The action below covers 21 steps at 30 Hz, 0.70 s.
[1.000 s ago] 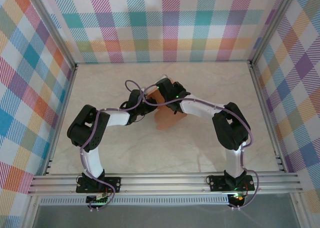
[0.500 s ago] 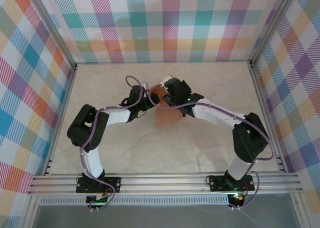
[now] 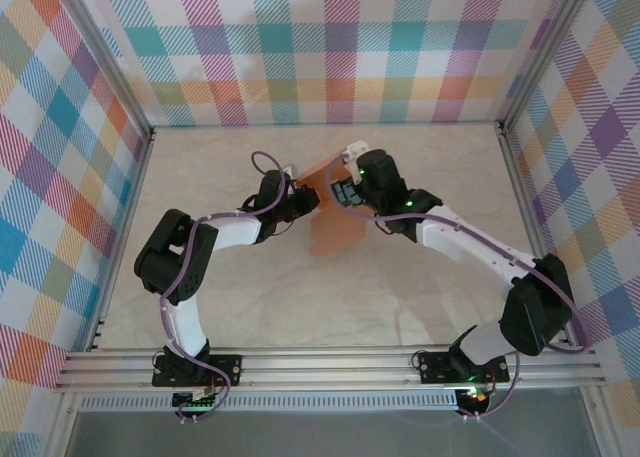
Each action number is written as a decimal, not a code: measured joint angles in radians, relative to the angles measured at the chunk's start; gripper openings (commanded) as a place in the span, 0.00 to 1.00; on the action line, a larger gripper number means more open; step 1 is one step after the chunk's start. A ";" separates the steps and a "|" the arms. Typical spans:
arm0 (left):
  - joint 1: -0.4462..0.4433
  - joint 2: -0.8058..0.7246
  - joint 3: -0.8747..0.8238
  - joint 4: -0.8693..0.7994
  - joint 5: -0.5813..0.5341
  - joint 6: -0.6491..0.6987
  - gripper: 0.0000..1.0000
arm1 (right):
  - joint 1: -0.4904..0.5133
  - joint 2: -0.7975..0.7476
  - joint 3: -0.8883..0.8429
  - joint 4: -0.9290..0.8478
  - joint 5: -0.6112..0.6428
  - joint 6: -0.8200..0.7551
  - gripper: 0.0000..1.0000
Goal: Fold the paper box
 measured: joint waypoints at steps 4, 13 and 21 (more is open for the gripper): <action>0.000 0.000 0.000 -0.010 0.000 0.000 0.00 | -0.139 -0.041 -0.018 0.000 -0.150 0.164 0.68; 0.000 0.000 0.006 -0.024 0.000 0.000 0.00 | -0.260 0.065 0.008 -0.069 -0.370 0.319 0.55; 0.001 0.000 0.013 -0.064 -0.010 0.000 0.00 | -0.260 0.189 0.083 -0.135 -0.448 0.329 0.58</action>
